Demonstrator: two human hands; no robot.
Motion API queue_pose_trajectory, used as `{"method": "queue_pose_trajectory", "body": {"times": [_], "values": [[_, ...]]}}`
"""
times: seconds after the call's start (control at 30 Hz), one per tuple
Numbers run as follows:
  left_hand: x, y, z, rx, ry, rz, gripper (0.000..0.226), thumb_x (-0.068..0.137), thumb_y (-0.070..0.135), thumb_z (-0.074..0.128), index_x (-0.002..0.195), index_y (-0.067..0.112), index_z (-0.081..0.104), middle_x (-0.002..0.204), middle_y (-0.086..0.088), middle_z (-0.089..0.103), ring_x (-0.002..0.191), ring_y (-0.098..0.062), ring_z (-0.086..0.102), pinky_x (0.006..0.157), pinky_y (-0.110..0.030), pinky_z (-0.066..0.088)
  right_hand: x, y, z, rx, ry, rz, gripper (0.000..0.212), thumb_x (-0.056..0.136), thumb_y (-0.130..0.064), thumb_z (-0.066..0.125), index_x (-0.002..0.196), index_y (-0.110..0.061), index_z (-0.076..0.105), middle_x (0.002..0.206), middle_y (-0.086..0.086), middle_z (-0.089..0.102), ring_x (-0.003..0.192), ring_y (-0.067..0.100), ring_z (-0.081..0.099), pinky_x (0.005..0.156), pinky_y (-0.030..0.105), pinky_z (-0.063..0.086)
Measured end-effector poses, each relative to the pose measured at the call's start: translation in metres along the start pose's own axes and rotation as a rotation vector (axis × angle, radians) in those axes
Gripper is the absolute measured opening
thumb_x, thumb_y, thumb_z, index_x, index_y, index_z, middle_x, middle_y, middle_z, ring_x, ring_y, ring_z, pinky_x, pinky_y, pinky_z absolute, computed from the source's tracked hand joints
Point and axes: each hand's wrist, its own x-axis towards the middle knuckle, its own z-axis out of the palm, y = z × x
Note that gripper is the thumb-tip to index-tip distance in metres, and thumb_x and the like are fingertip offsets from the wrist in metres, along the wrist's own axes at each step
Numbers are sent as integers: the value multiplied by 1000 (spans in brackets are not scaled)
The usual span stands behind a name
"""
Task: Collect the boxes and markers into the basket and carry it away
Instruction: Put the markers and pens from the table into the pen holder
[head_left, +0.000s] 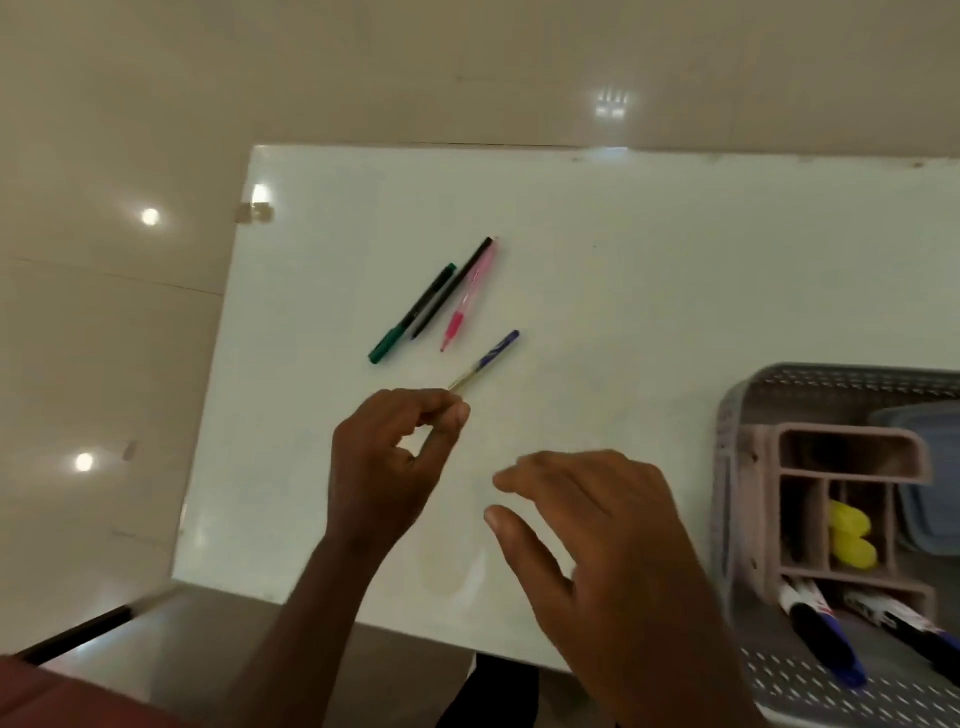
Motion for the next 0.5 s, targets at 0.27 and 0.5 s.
{"method": "queue_pose_trajectory", "body": {"times": [0.27,0.5], "values": [[60,-46,-3,154,-99,-104,22,94,39,66,106,23,72,95,13,73,68,-5,60,64,-22,50,97,35,118,-255,-245,-35,37,96,-18,61,133,-18,59,137,5,55,127,22,49,98,32,51],[88,-46,30,452,-275,6,46,89,66,56,106,25,69,100,5,67,76,-8,57,62,-25,40,92,64,115,-397,-236,-141,18,83,-22,77,100,-18,72,92,3,66,89,20,60,71,31,55]]}}
